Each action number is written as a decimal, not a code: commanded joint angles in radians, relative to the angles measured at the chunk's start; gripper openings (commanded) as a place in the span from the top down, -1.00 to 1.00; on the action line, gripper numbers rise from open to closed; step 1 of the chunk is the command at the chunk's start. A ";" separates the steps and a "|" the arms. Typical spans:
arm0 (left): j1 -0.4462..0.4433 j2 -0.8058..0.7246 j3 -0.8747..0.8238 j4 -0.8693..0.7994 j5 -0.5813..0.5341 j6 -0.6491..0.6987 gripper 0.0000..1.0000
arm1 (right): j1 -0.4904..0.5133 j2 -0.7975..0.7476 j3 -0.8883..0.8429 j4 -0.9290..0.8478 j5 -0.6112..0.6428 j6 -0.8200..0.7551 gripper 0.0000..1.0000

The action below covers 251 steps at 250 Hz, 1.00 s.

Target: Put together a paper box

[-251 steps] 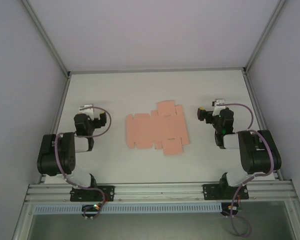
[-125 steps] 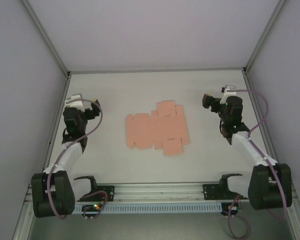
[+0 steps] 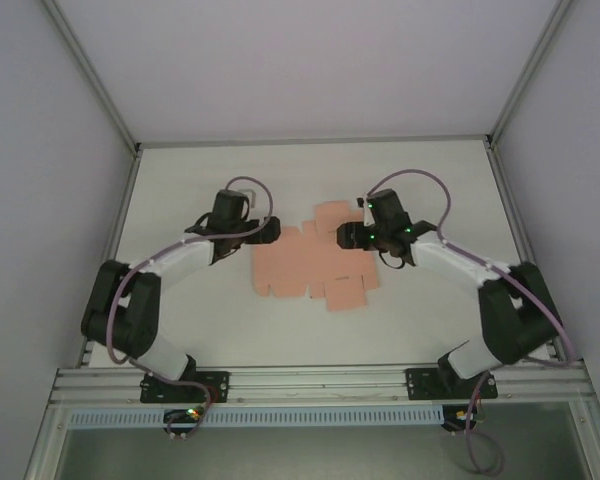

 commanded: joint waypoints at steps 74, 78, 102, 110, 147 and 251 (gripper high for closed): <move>0.018 0.078 -0.001 -0.100 0.065 -0.142 -1.00 | -0.008 0.297 0.085 -0.127 0.043 0.066 -0.15; 0.019 0.081 -0.004 -0.098 0.073 -0.148 -1.00 | -0.008 0.302 0.083 -0.125 0.046 0.070 -0.15; 0.023 0.100 -0.020 -0.058 0.113 -0.175 -1.00 | -0.008 0.323 0.064 -0.109 0.047 0.091 -0.14; 0.023 0.106 -0.023 -0.056 0.120 -0.184 -1.00 | -0.007 0.326 0.057 -0.102 0.042 0.093 -0.14; 0.015 0.124 -0.015 -0.058 0.191 -0.218 -0.86 | -0.008 0.331 0.030 -0.075 0.030 0.109 -0.13; -0.036 0.096 0.048 -0.059 0.258 -0.281 0.75 | -0.006 0.299 -0.067 0.042 -0.048 0.126 -0.14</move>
